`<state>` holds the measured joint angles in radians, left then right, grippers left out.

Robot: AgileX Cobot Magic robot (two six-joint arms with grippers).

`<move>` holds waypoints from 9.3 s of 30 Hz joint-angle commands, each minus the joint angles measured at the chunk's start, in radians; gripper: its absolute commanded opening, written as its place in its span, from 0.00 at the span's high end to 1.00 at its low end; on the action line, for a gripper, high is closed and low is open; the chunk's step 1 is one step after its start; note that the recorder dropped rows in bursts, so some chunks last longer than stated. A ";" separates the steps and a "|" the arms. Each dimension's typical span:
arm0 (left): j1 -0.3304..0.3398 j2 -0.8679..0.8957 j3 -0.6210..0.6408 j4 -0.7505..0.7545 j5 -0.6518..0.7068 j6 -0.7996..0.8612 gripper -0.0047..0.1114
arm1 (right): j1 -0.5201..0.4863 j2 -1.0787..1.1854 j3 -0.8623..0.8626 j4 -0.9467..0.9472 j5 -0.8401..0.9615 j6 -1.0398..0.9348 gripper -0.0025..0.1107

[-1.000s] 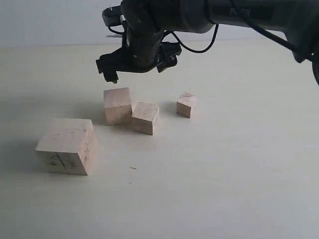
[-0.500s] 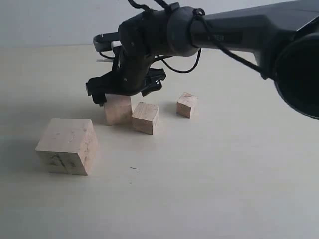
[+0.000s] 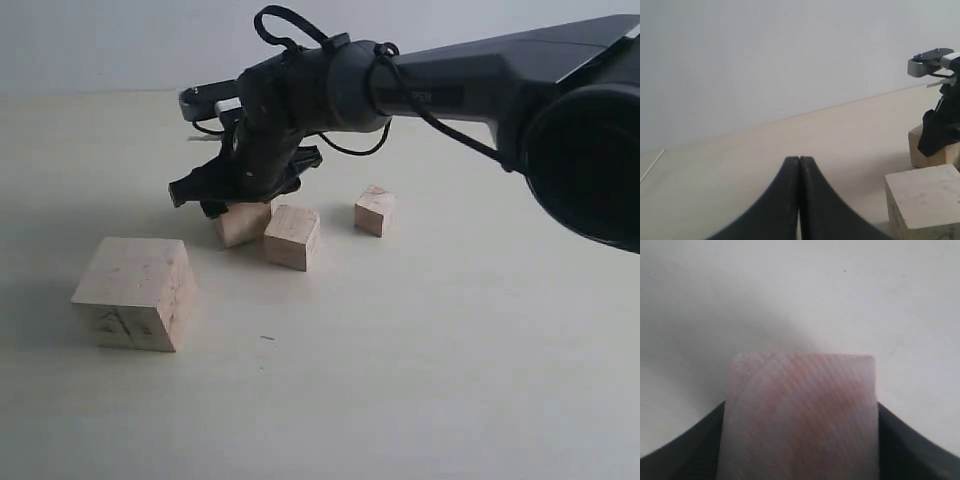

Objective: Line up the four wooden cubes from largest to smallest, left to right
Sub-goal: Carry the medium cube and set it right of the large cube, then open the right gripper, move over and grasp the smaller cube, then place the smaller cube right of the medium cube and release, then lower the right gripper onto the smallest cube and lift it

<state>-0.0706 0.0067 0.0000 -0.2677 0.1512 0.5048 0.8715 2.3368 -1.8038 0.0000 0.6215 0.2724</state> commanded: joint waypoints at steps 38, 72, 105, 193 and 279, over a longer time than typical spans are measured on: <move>0.002 -0.007 0.000 -0.003 -0.004 -0.005 0.96 | 0.001 -0.443 0.610 0.675 0.031 -1.403 0.98; 0.002 -0.007 0.000 -0.004 -0.004 -0.005 0.96 | 0.001 -0.135 0.356 0.801 0.087 -1.679 0.98; 0.002 -0.007 0.000 -0.004 -0.004 -0.005 0.96 | 0.001 -0.135 0.357 0.914 0.053 -1.711 0.43; 0.002 -0.007 0.000 -0.004 -0.004 -0.005 0.96 | -0.057 -0.387 0.693 0.629 -0.074 -1.310 0.98; 0.002 -0.007 0.000 -0.004 -0.004 -0.005 0.96 | -0.191 -0.268 0.569 -0.323 -0.177 -0.166 0.19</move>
<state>-0.0706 0.0067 0.0000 -0.2677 0.1512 0.5048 0.6997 2.0520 -1.2325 -0.3021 0.4659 0.1011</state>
